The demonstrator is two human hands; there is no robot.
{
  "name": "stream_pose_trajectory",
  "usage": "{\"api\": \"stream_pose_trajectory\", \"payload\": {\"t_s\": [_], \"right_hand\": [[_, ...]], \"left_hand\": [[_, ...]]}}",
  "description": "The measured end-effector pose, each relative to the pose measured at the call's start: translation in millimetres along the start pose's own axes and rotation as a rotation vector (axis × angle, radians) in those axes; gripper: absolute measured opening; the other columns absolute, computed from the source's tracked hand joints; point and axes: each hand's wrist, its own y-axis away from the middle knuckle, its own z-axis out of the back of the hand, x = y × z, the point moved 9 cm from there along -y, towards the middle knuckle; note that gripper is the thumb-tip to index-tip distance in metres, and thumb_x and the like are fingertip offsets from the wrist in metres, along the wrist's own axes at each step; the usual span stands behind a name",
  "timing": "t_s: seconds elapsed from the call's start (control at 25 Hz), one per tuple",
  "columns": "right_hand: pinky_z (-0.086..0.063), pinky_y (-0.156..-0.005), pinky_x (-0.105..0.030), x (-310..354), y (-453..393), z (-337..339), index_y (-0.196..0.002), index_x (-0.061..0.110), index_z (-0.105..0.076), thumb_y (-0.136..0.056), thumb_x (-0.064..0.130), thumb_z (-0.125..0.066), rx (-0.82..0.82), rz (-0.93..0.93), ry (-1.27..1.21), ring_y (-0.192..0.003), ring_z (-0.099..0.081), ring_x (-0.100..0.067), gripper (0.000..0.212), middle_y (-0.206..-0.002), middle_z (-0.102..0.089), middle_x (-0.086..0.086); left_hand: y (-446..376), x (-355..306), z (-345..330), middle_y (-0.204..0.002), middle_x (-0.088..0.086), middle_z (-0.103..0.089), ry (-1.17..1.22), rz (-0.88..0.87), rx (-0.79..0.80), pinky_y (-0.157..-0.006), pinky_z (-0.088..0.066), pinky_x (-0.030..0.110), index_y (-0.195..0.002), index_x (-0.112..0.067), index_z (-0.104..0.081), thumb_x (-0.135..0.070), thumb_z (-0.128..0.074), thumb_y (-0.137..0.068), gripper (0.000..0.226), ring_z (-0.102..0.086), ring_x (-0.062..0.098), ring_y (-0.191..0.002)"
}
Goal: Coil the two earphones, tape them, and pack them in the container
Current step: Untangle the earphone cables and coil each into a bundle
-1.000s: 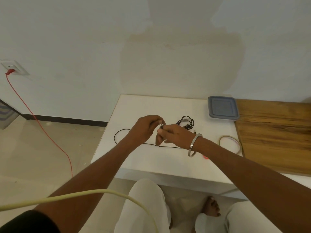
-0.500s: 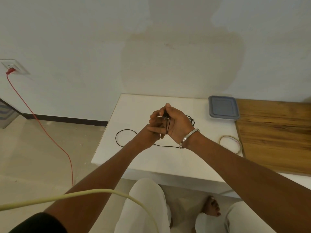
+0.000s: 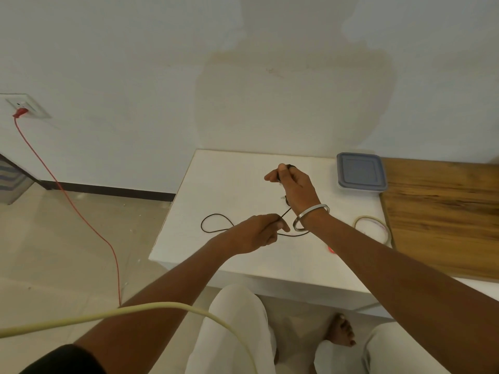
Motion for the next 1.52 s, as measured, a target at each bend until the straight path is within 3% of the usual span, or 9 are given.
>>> {"api": "stream_pose_trajectory", "payload": {"t_s": [0.12,0.32,0.52,0.76,0.92,1.04,1.16,1.32,1.52], "right_hand": [[-0.047,-0.073,-0.028,-10.4,-1.8,7.5,-0.083,0.016,-0.064,-0.1,0.033,-0.038,-0.009,0.036,0.198,-0.082,-0.062,-0.014,0.036,-0.09,-0.069,0.004],[-0.037,-0.07,-0.003,-26.4,3.0,2.3,-0.09,0.015,-0.067,-0.098,0.027,-0.042,0.201,0.135,0.549,-0.076,-0.055,0.008,0.028,-0.087,-0.065,0.014],[-0.038,-0.068,-0.026,-42.8,7.7,-6.8,-0.075,0.012,-0.058,-0.099,0.044,-0.031,0.325,0.077,0.813,-0.067,-0.056,-0.013,0.048,-0.067,-0.06,0.004],[-0.045,-0.069,-0.027,-50.1,13.3,-10.0,-0.072,0.017,-0.06,-0.091,0.063,-0.023,0.439,0.033,0.798,-0.067,-0.058,-0.012,0.062,-0.067,-0.06,0.007],[-0.044,-0.072,-0.026,-58.2,20.7,-17.9,-0.077,0.015,-0.063,-0.097,0.048,-0.034,0.579,0.032,0.77,-0.071,-0.061,-0.011,0.048,-0.073,-0.065,0.007],[-0.045,-0.081,-0.025,-61.1,28.1,-28.0,-0.078,0.015,-0.065,-0.095,0.051,-0.037,0.683,-0.068,0.62,-0.08,-0.066,-0.008,0.048,-0.081,-0.072,0.003],[-0.05,-0.092,-0.042,-56.0,41.5,-43.8,-0.07,0.016,-0.059,-0.09,0.054,-0.046,0.772,-0.275,0.192,-0.092,-0.069,-0.018,0.045,-0.084,-0.072,-0.003],[-0.05,-0.092,-0.053,-26.2,40.5,-55.1,-0.064,0.014,-0.056,-0.095,0.044,-0.044,0.747,-0.335,-0.295,-0.091,-0.066,-0.03,0.045,-0.081,-0.065,-0.01],[-0.05,-0.088,-0.058,0.5,29.0,-50.6,-0.068,0.01,-0.053,-0.096,0.043,-0.041,0.588,-0.321,-0.651,-0.084,-0.065,-0.031,0.046,-0.078,-0.061,-0.013]], "left_hand": [[0.7,-3.6,8.7,-0.07,-0.01,-0.052,-0.054,-0.017,-0.017,-0.064,-0.04,0.015,-0.111,-0.022,-0.063,-0.029,-0.034,-0.104,0.031,-0.05,-0.003,-0.059],[4.8,-1.9,36.3,-0.067,-0.014,-0.053,-0.065,-0.015,-0.09,-0.067,-0.046,0.025,-0.107,-0.024,-0.067,-0.032,-0.042,-0.102,0.026,-0.054,-0.004,-0.064],[4.0,-2.9,55.3,-0.071,-0.017,-0.059,-0.101,-0.021,-0.163,-0.073,-0.05,0.024,-0.102,-0.021,-0.069,-0.029,-0.046,-0.101,0.025,-0.056,-0.008,-0.067],[3.3,-6.5,72.8,-0.063,-0.006,-0.056,-0.156,-0.051,-0.283,-0.054,-0.035,0.015,-0.093,-0.019,-0.067,-0.029,-0.053,-0.098,0.018,-0.046,0.003,-0.054],[3.2,-7.4,86.7,-0.062,-0.007,-0.056,-0.082,-0.036,-0.348,-0.055,-0.038,0.013,-0.089,-0.022,-0.066,-0.03,-0.059,-0.094,0.012,-0.046,0.006,-0.056],[0.5,-9.2,88.4,-0.067,-0.003,-0.06,-0.05,-0.045,-0.339,-0.057,-0.04,0.016,-0.086,-0.022,-0.067,-0.032,-0.063,-0.091,0.012,-0.05,0.012,-0.06],[0.0,-8.0,89.3,-0.069,-0.003,-0.062,0.0,-0.055,-0.366,-0.058,-0.041,0.021,-0.084,-0.023,-0.066,-0.035,-0.064,-0.09,0.014,-0.049,0.009,-0.059],[2.0,4.7,85.4,-0.083,0.014,-0.066,0.085,-0.033,-0.396,-0.075,-0.05,0.046,-0.087,-0.011,-0.063,-0.027,-0.051,-0.096,0.022,-0.059,0.035,-0.08],[4.4,14.8,67.6,-0.062,-0.007,-0.06,0.226,0.063,-0.425,-0.065,-0.045,0.018,-0.064,-0.023,-0.064,-0.004,-0.035,-0.098,0.048,-0.052,0.009,-0.065]]}}
